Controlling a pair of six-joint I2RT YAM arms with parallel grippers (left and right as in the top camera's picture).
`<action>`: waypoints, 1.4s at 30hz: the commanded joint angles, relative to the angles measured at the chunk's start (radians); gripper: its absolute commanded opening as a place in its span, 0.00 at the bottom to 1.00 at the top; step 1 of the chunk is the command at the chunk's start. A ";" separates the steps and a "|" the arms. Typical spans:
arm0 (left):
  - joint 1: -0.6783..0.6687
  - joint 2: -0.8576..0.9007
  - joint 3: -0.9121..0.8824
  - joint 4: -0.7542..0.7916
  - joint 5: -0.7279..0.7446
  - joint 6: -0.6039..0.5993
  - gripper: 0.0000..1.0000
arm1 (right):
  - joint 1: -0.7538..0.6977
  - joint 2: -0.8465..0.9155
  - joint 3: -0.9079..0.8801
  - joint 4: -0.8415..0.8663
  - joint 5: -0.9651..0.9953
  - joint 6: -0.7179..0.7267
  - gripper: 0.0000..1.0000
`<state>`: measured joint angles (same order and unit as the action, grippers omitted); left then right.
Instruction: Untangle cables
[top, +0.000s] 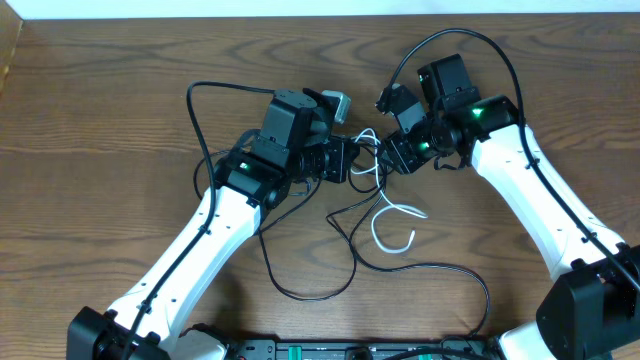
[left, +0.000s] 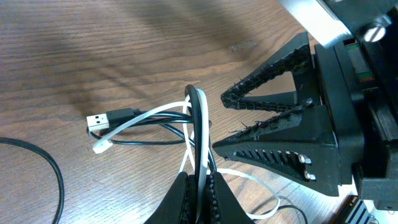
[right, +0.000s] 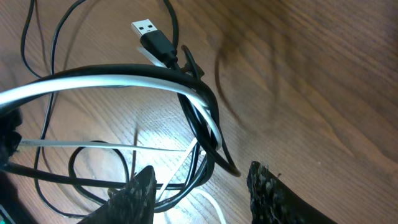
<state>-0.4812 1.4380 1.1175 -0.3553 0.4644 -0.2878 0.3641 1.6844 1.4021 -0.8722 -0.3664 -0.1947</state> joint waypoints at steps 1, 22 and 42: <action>0.002 -0.044 0.001 0.005 -0.002 0.009 0.07 | 0.004 0.005 -0.021 0.009 0.001 0.006 0.44; 0.002 -0.067 0.001 0.013 0.058 -0.003 0.07 | 0.004 0.005 -0.070 0.069 -0.097 0.045 0.28; 0.003 -0.122 0.001 -0.037 -0.165 -0.047 0.08 | 0.004 0.002 -0.069 0.053 -0.079 0.077 0.01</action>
<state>-0.4816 1.3060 1.1175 -0.3592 0.5030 -0.3252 0.3641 1.6863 1.3392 -0.7891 -0.4446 -0.1303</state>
